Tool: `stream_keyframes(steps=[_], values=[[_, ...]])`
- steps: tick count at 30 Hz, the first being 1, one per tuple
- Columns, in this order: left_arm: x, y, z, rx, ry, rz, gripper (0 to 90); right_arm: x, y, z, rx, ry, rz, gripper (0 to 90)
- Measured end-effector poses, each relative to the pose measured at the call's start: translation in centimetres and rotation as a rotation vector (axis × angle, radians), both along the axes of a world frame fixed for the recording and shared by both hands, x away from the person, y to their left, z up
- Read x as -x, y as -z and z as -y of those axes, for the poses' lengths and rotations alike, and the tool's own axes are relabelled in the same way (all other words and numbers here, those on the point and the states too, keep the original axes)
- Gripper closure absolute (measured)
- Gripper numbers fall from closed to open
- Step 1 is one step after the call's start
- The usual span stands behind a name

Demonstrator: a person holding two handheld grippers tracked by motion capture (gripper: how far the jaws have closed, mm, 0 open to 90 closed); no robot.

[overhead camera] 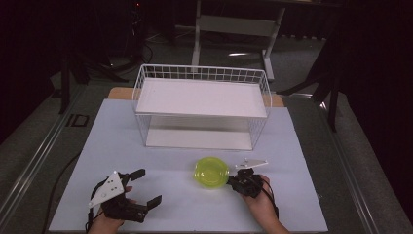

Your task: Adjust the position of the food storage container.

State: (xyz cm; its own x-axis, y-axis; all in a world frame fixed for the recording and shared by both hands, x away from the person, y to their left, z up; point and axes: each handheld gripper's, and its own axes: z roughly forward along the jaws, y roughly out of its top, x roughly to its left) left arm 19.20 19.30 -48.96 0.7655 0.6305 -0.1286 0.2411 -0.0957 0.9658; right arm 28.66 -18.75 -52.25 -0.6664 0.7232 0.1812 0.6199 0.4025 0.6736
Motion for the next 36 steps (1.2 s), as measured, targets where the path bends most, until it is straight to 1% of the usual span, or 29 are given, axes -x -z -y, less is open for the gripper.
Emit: stream_keyframes(steps=[5,9,12,13,15,17,23,26,32,36], values=[[0.0,0.0,0.0,0.001,0.001,-0.003,1.5,-0.1,0.2,-1.2,-0.005,-0.02,-0.009,90.0],[0.0,0.0,0.0,-0.001,0.004,0.0,1.6,-0.7,0.4,-2.4,-0.009,-0.03,-0.017,90.0],[0.0,0.0,0.0,-0.001,0.003,-0.001,1.6,-1.2,0.5,-3.3,-0.013,-0.037,-0.013,90.0],[0.0,0.0,0.0,-0.001,0.002,0.0,1.5,-1.3,0.5,-3.6,-0.017,-0.039,-0.009,90.0],[0.0,0.0,-0.1,-0.002,0.003,0.001,1.5,-1.6,0.6,-4.1,-0.026,-0.039,-0.018,90.0],[0.0,0.0,-0.1,0.002,0.003,0.0,1.5,-1.9,0.6,-4.5,-0.035,-0.04,-0.017,90.0],[0.0,0.0,0.0,-0.004,0.008,0.0,1.6,-2.6,0.5,-5.2,-0.043,-0.044,-0.016,90.0],[0.0,0.0,0.0,-0.004,0.008,-0.002,1.5,-2.7,0.7,-5.5,-0.051,-0.044,-0.034,90.0],[0.0,0.1,0.0,-0.005,0.009,-0.002,1.6,-2.5,1.2,-5.9,-0.036,-0.062,-0.041,90.0],[0.0,0.1,0.0,-0.009,0.011,-0.004,1.6,-2.4,1.0,-5.9,-0.035,-0.064,-0.035,90.0]])
